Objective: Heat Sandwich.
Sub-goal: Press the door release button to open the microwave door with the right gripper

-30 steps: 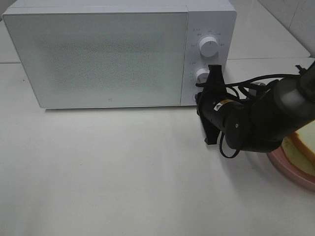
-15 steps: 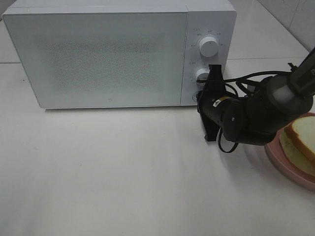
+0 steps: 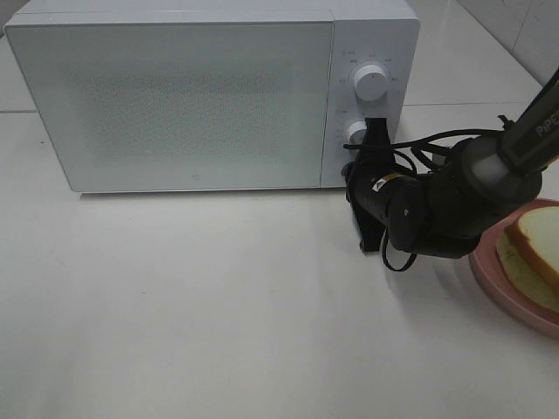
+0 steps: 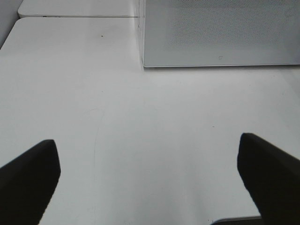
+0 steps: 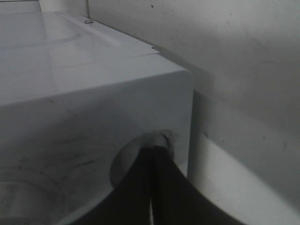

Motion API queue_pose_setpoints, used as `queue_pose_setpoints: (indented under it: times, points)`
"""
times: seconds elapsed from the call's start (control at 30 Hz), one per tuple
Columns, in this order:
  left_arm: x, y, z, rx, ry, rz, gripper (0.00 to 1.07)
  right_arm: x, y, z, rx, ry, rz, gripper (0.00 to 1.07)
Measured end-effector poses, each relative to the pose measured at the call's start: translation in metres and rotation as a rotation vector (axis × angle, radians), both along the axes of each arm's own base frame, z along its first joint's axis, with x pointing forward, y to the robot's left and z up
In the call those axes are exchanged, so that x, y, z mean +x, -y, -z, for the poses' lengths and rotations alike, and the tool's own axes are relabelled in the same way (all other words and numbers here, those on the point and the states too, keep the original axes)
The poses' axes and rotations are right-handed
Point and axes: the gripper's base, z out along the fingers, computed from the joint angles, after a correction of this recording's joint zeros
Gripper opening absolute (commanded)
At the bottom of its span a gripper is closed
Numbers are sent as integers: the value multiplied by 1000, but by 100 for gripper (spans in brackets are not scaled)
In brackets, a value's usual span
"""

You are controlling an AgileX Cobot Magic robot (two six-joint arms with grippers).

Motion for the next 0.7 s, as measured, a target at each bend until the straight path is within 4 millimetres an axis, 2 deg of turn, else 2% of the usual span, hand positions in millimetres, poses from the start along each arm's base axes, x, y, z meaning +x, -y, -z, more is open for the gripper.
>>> queue_pose_setpoints:
  times: [0.5, 0.7]
  points:
    - [0, 0, 0, 0, 0, 0, 97, 0, 0, -4, -19, 63, 8, 0]
    - [0, 0, 0, 0, 0, 0, 97, 7, -3, -2, -7, 62, 36, 0]
